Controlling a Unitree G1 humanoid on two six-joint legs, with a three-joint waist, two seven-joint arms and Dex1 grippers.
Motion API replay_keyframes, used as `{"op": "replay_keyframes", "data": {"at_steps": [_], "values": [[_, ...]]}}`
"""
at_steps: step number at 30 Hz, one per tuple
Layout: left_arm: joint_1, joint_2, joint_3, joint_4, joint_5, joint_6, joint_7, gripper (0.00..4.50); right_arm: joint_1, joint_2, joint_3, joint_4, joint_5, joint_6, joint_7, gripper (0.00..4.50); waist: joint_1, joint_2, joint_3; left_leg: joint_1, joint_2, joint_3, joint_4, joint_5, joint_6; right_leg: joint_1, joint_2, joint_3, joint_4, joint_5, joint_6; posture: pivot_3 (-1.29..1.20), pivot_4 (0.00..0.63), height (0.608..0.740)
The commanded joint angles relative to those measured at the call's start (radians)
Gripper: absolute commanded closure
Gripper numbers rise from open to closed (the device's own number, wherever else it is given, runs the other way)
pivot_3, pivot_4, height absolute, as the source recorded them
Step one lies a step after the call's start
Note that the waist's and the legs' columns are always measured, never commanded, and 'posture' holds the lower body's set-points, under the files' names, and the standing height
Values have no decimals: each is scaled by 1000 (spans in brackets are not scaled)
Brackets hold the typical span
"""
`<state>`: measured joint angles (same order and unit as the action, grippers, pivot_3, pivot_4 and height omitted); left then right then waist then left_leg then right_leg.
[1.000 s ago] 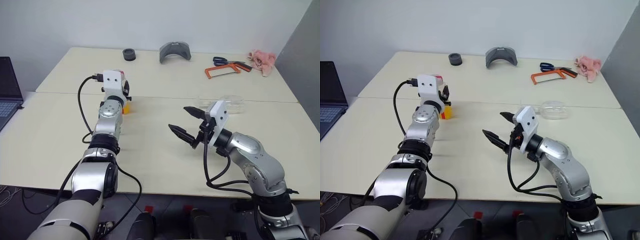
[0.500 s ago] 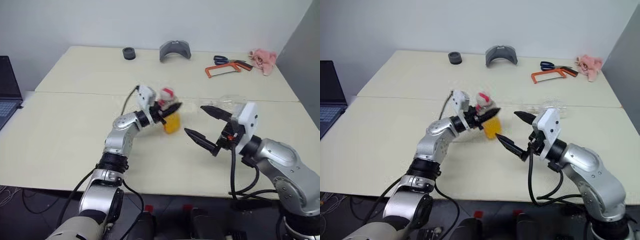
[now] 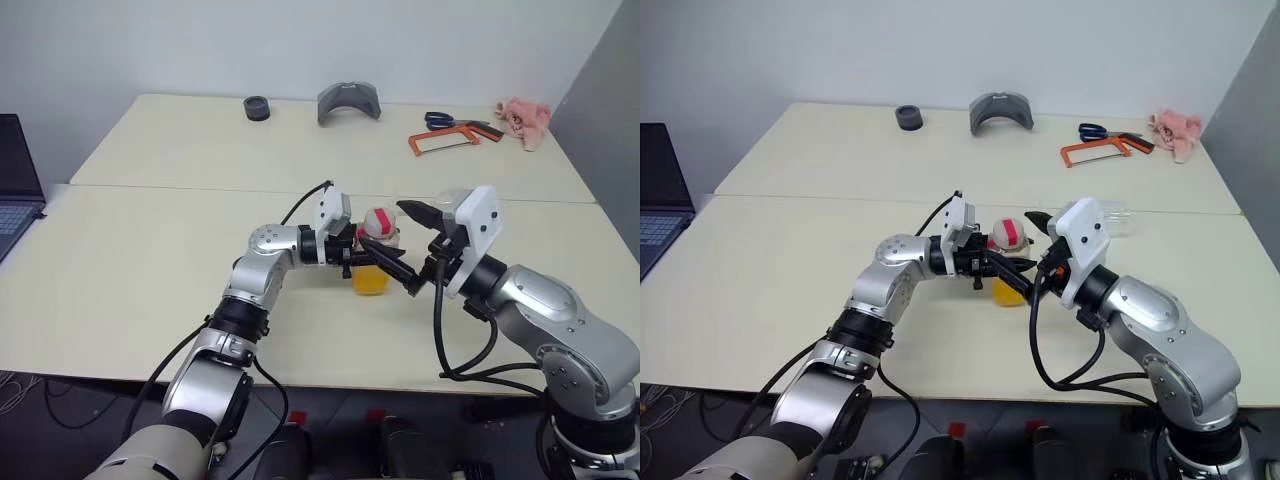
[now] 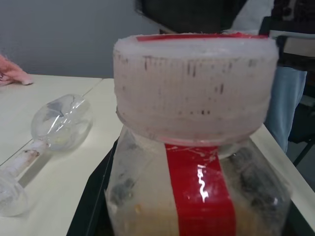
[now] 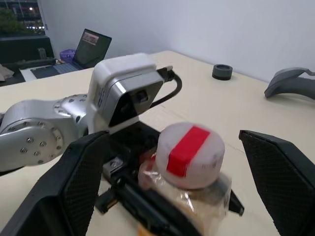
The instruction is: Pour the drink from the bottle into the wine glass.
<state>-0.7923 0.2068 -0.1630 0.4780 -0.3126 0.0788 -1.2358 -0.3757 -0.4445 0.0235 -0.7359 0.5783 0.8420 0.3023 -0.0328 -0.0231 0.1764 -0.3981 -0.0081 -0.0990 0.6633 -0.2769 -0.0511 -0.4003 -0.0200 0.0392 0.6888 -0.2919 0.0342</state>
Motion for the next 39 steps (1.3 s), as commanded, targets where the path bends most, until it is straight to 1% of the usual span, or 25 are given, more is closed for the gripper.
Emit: {"op": "replay_keyframes", "data": {"at_steps": [1,9,12,15,16,18,20,23,28,30,33,35,37,39], "values": [[-15,-1,4,-20,4,-32,-11,2715,-21,13,-1,6,-20,-16,-16,0,0,0,0,0,0,0,0,0,0,0,0,0,0,0,0,0,150,740],[2,0,6,-35,17,-42,-1,2715,-16,31,17,27,-47,-32,-10,0,0,0,0,-1,0,2,0,0,0,-3,0,2,3,0,0,0,150,740],[4,0,7,-37,19,-43,1,2715,-15,42,17,35,-46,-33,-3,604,0,0,0,-1,0,2,0,0,0,-3,0,2,3,0,0,0,150,740],[8,0,7,-45,17,-39,0,2732,-16,42,18,46,-47,-38,11,1615,-1,0,0,-1,0,2,0,0,0,-3,0,2,3,0,0,0,150,740],[11,0,8,-52,13,-33,1,2734,-15,38,20,50,-46,-38,21,2047,-1,0,0,-1,0,2,0,0,0,-3,0,2,3,0,0,0,150,740],[17,-1,7,-61,11,-30,2,2734,-10,32,26,57,-40,-39,42,2684,-1,0,0,-1,0,2,0,0,0,-3,0,2,3,0,0,0,150,740],[23,0,6,-76,8,-22,1,2734,-9,14,38,65,-35,-43,81,2692,-1,0,0,-1,0,2,0,0,0,-3,0,2,3,0,0,0,150,740],[21,4,6,-90,-3,-5,-17,2735,-26,-37,59,105,-38,-100,197,2692,-1,0,0,-1,0,2,0,0,0,-3,0,2,3,0,0,0,150,740],[19,46,-31,-109,9,-2,-123,2739,-170,-227,111,319,-90,-354,636,2692,-4,0,0,0,-1,5,1,0,0,-3,1,2,3,0,0,0,150,740],[18,56,-37,-106,11,-3,-144,2739,-240,-265,136,406,-98,-395,751,2692,-5,0,0,0,-1,7,1,0,0,-3,2,2,3,0,0,0,150,740],[15,56,-34,-94,15,-8,-141,2739,-292,-295,161,494,-127,-419,828,2692,-5,0,0,0,0,9,1,0,0,-3,2,2,3,0,0,0,150,740],[18,52,-26,-98,13,-3,-124,2739,-292,-297,159,511,-131,-420,837,2692,-2,0,0,0,1,9,1,0,0,-3,0,2,3,0,0,0,150,740],[23,50,-21,-107,12,3,-111,2739,-284,-282,127,507,-119,-405,793,1941,-1,0,0,-1,1,8,1,0,0,-3,-1,2,4,0,0,0,150,740],[30,48,-14,-116,11,9,-92,2760,-252,-279,81,463,-111,-384,733,1335,0,0,0,-1,1,7,2,0,0,-3,-1,2,4,0,0,0,150,740]]}}
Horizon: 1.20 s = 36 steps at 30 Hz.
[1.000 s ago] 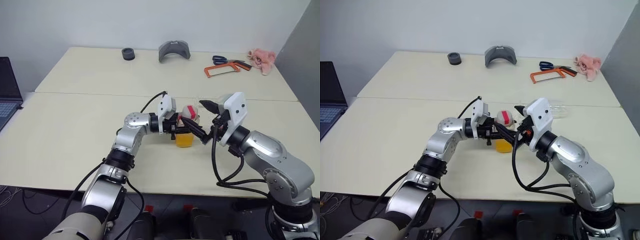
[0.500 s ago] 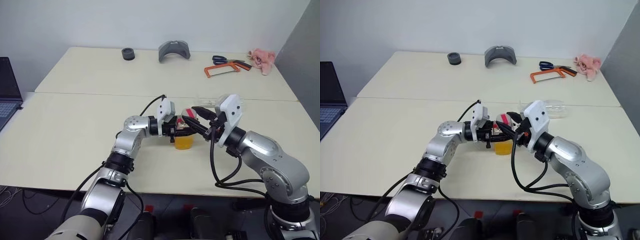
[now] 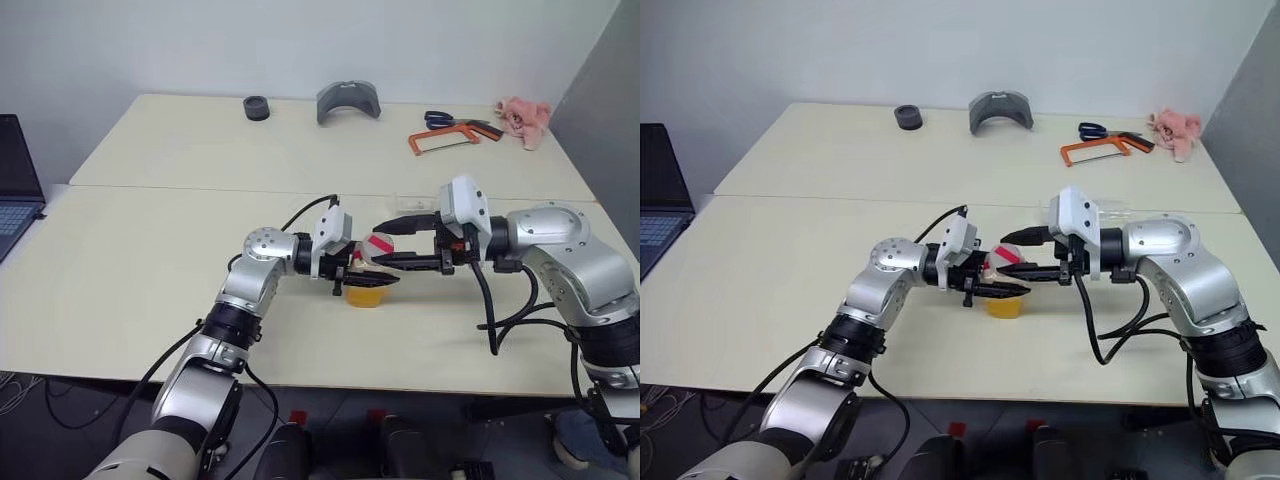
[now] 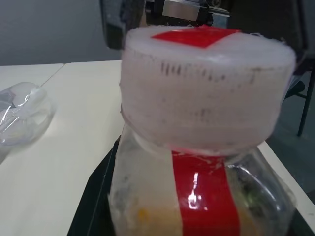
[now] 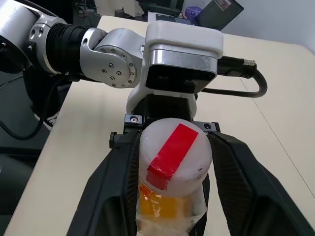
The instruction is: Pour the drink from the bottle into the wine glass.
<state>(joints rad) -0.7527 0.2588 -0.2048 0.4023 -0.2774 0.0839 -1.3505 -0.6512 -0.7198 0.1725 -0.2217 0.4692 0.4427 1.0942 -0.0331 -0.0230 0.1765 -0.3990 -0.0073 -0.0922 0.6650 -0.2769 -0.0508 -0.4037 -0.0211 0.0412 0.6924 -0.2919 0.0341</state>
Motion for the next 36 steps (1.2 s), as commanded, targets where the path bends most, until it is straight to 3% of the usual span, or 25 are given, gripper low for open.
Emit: {"op": "replay_keyframes", "data": {"at_steps": [1,4,8,10,13,19,31,34,36], "values": [[-8,-8,33,-39,-23,4,40,2766,55,-8,-104,-101,13,44,-100,979,1,0,0,0,0,-2,0,0,0,0,0,0,0,0,0,0,150,740],[-8,-12,40,-33,-18,9,74,2766,161,0,-215,-281,96,160,-229,11,3,0,0,-1,0,-5,0,0,0,-1,-1,0,1,0,0,0,150,740],[-14,-24,47,-19,-18,-2,102,2767,321,117,-259,-543,159,315,-516,0,3,0,0,-1,0,-6,0,0,0,-1,-1,-1,2,0,0,0,150,740],[-21,-33,47,-9,-16,-9,109,2767,351,225,-193,-607,81,351,-695,0,-2,0,0,-1,0,-6,0,0,0,-1,0,0,3,0,0,0,150,740],[-33,-44,49,10,-13,-16,106,2767,355,292,-91,-605,-48,330,-807,0,-5,0,0,1,0,-4,1,1,0,-1,1,1,5,0,0,0,150,740],[-46,-50,31,52,10,-63,75,2767,351,384,-64,-556,-124,279,-884,0,-2,0,0,1,-1,-5,1,1,0,-1,1,1,5,0,0,0,150,740],[-51,-62,34,79,22,-91,71,2767,365,420,-65,-533,-107,300,-863,0,-2,0,0,1,-1,-5,0,1,0,-1,1,1,5,0,0,0,150,740],[-50,-61,34,79,24,-92,70,2767,360,423,-68,-522,-107,296,-857,633,-2,0,0,1,-1,-5,0,1,0,-1,1,0,5,0,0,0,150,740],[-50,-61,34,79,24,-92,69,2767,356,421,-69,-515,-101,291,-843,1282,-2,0,0,1,-1,-5,0,1,0,-1,1,0,5,0,0,0,150,740]]}}
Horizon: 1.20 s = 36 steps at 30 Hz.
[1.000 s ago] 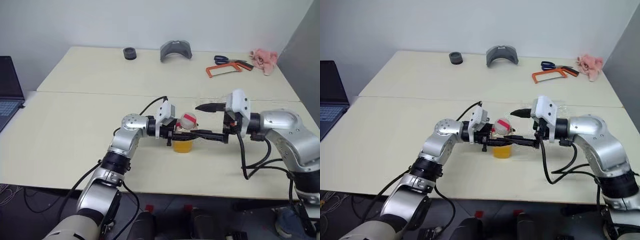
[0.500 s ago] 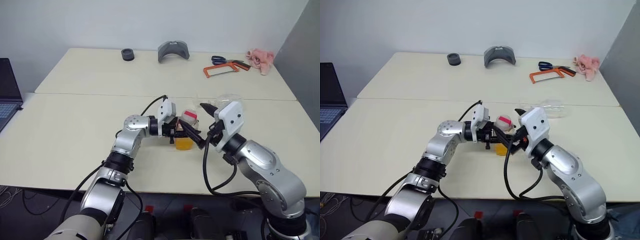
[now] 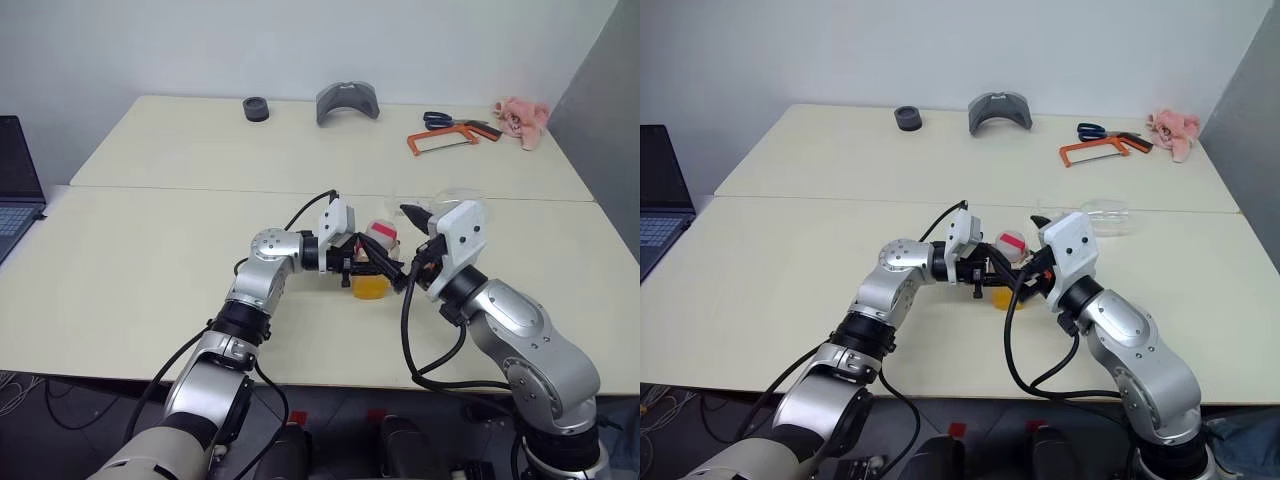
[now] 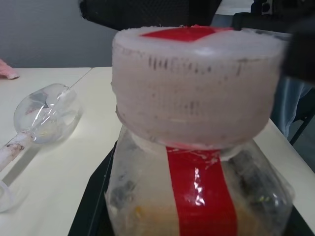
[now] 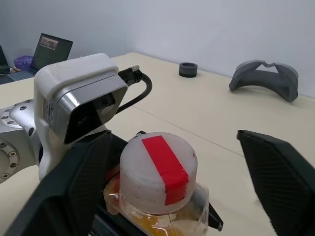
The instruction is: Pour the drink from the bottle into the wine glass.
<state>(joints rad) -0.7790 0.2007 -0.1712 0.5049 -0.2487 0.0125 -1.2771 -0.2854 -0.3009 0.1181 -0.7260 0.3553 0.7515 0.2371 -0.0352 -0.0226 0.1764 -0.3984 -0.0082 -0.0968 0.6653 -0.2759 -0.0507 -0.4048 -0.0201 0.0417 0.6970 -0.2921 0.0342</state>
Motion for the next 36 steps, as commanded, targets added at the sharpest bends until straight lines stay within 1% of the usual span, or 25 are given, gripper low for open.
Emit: {"op": "replay_keyframes", "data": {"at_steps": [1,4,6,8,10,13,16,17,20,21,23,24,26,28,30,32,34,35,36], "values": [[-22,-2,0,-26,-5,-20,-5,2767,-11,0,-12,-9,16,-20,24,1593,0,0,0,0,0,0,0,0,0,0,0,0,0,0,0,0,150,740],[-18,0,1,-33,-7,-16,-6,2767,-10,-2,-12,-6,27,-25,46,2647,0,0,0,0,0,0,0,0,0,0,0,0,0,0,0,0,150,740],[-18,2,2,-36,-8,-14,-7,2786,-11,-6,-18,-1,44,-38,72,2682,0,0,0,0,0,0,0,0,0,0,0,0,0,0,0,0,150,740],[-16,3,3,-43,-10,-14,-7,2787,-24,-22,-22,10,70,-67,132,2682,0,0,0,0,0,0,0,0,0,0,0,0,0,0,0,0,150,740],[-12,2,0,-56,-16,-7,-15,2787,-57,-80,-12,43,86,-118,253,2682,0,0,0,0,0,0,0,0,0,0,0,0,0,0,0,0,150,740],[-7,8,-12,-82,-26,6,-49,2789,-169,-236,39,162,55,-242,516,2682,-3,0,0,0,-1,1,0,0,0,0,0,0,0,0,0,0,150,740],[-7,13,-22,-93,-31,12,-81,2791,-312,-347,71,319,68,-313,773,2681,-6,0,0,1,-1,4,0,0,0,0,2,-1,-1,0,0,0,150,740],[-7,11,-24,-94,-29,9,-84,2791,-362,-365,78,371,89,-294,835,2681,-6,0,0,1,-1,5,0,0,0,0,2,-1,-1,0,0,0,150,740],[-9,0,-24,-93,-27,6,-71,2791,-417,-391,77,426,137,-215,901,2681,-5,0,0,1,0,6,0,0,0,0,1,-1,-1,0,0,0,150,740],[-9,-5,-21,-94,-29,8,-63,2792,-414,-393,73,430,130,-214,897,2681,-4,0,0,0,1,5,0,0,0,0,1,-1,-1,0,0,0,150,740],[-7,-12,-14,-98,-34,17,-50,2792,-398,-390,51,433,121,-217,872,1958,0,0,0,0,1,4,0,0,0,0,0,-1,-1,0,0,0,150,740],[-6,-13,-13,-101,-35,21,-46,2793,-388,-390,35,427,125,-211,859,1672,1,0,0,-1,1,3,0,0,0,0,-1,0,-1,0,0,0,150,740],[-5,-14,-7,-104,-35,29,-37,2794,-355,-400,-16,390,152,-175,819,1006,3,0,0,-1,0,1,1,0,0,0,-2,0,-1,0,0,0,150,740],[-5,-18,-2,-100,-35,31,-23,2794,-307,-415,-95,317,196,-118,758,317,4,0,1,-1,0,0,1,0,0,0,-2,0,-1,0,0,0,150,740],[-9,-24,3,-91,-36,31,-7,2794,-248,-417,-184,216,259,-43,673,299,6,0,1,-2,0,-1,1,0,0,0,-2,-1,-1,0,0,0,150,740],[-13,-29,6,-82,-35,26,8,2794,-189,-390,-255,108,322,30,564,299,6,0,1,-2,0,-1,1,0,0,0,-2,-1,-1,0,0,0,150,740],[-22,-39,9,-65,-33,19,25,2795,-96,-296,-233,-26,278,66,372,299,4,0,0,-1,0,-1,1,0,0,0,-2,-1,-1,0,0,0,150,740],[-26,-42,10,-58,-32,18,30,2795,-61,-245,-193,-67,226,62,281,299,3,-1,-1,-1,0,-2,0,0,0,0,-1,-1,-1,0,0,0,150,740],[-29,-44,10,-53,-32,17,32,2796,-40,-210,-163,-93,190,62,219,299,1,-1,0,-1,1,-2,0,0,0,0,-1,-1,0,0,0,0,150,740]]}}
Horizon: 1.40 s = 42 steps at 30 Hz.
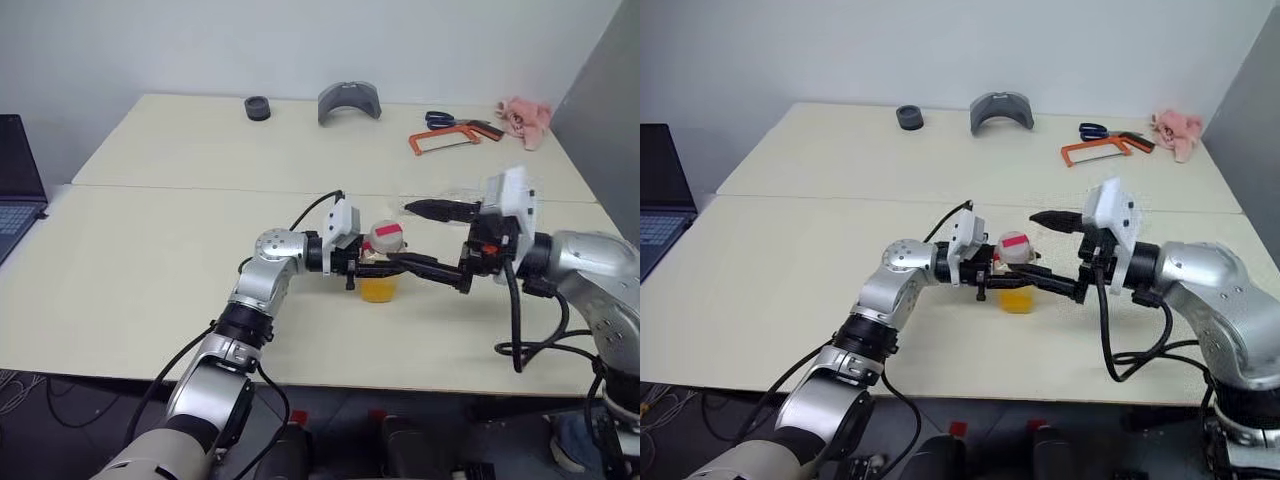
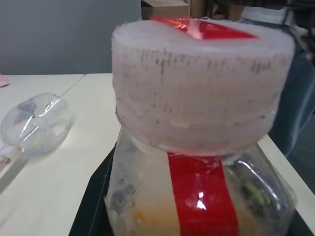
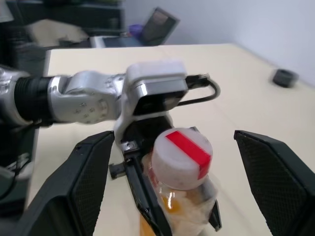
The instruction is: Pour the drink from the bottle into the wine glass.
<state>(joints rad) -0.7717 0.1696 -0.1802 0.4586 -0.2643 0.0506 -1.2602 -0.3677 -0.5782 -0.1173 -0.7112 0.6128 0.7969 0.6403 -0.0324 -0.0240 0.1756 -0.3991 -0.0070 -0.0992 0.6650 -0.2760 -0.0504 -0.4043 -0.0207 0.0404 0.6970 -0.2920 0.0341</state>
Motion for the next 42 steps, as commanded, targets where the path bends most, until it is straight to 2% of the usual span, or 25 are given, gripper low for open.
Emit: {"op": "replay_keyframes", "data": {"at_steps": [1,4,6,12,19,22,27,28,32,38,40,42], "values": [[-39,-14,20,-2,-15,-24,17,2799,50,94,95,-119,-95,14,-224,299,-4,2,1,0,0,1,0,0,0,-1,1,1,0,0,0,0,150,740],[-50,-16,20,22,-2,-42,30,2804,87,197,177,-115,-214,-27,-374,299,-5,2,1,1,-1,3,1,0,0,-1,0,2,1,0,0,0,150,740],[-53,-15,20,31,0,-50,31,2805,102,230,206,-113,-257,-43,-419,299,-3,2,1,1,-1,2,1,1,0,-1,1,1,1,0,0,0,150,740],[-65,-14,20,57,6,-75,37,2805,123,284,253,-86,-333,-87,-471,299,-3,2,1,0,-1,2,1,1,-1,-1,0,2,0,0,0,0,150,740],[-52,-4,22,55,12,-84,41,2805,133,334,259,-61,-349,-120,-476,299,-3,2,1,1,-1,2,0,1,0,-1,0,2,0,0,0,0,150,740],[-50,0,24,52,13,-82,43,2805,134,350,261,-55,-350,-131,-471,939,-3,2,1,1,-1,2,0,0,0,-1,0,2,0,0,0,0,150,740],[-46,9,22,42,13,-76,37,2805,136,351,278,-39,-353,-147,-449,2631,-3,2,1,1,-1,2,0,0,0,-1,0,2,0,0,0,0,150,740],[-45,12,22,40,12,-74,34,2805,134,351,281,-35,-352,-153,-443,2656,-3,2,1,1,-1,2,0,0,0,-1,0,2,0,0,0,0,150,740],[-44,29,17,20,-5,-34,-6,2806,101,303,285,9,-298,-210,-304,2656,-5,2,1,1,-1,3,0,0,0,-1,1,2,0,0,0,0,150,740],[-81,74,4,50,-9,-23,-119,2811,-114,-11,246,257,-175,-325,247,2656,-7,3,2,1,-3,6,0,0,0,0,1,1,0,0,0,0,150,740],[-92,75,8,58,-8,-28,-127,2812,-193,-67,258,346,-146,-315,362,2656,-7,3,2,1,-3,7,0,0,0,0,2,0,-1,0,0,0,150,740],[-98,71,12,63,-9,-33,-125,2815,-246,-77,265,403,-116,-275,409,2656,-7,3,2,1,-2,8,0,0,1,0,3,0,-1,0,0,0,150,740]]}}
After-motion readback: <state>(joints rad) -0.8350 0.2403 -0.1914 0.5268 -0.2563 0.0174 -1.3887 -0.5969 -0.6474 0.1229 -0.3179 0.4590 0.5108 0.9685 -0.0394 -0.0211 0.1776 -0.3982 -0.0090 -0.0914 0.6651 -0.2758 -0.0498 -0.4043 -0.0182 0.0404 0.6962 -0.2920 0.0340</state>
